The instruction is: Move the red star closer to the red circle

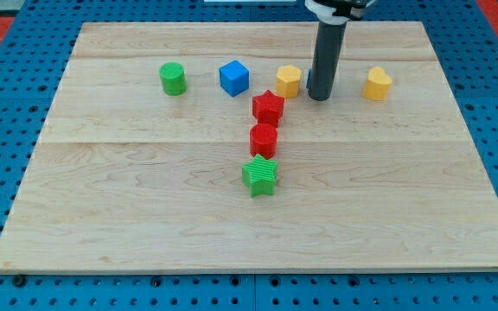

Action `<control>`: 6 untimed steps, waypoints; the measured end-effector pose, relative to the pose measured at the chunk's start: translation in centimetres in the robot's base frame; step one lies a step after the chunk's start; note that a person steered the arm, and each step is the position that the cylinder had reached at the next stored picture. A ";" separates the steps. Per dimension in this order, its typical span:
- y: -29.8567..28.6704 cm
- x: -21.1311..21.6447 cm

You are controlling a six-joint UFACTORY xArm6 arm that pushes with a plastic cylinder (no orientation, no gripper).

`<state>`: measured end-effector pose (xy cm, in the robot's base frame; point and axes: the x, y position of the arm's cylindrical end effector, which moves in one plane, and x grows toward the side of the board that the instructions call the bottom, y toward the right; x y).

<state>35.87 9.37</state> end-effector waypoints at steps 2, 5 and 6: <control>-6.7 0.5; -14.0 2.4; -15.1 -1.6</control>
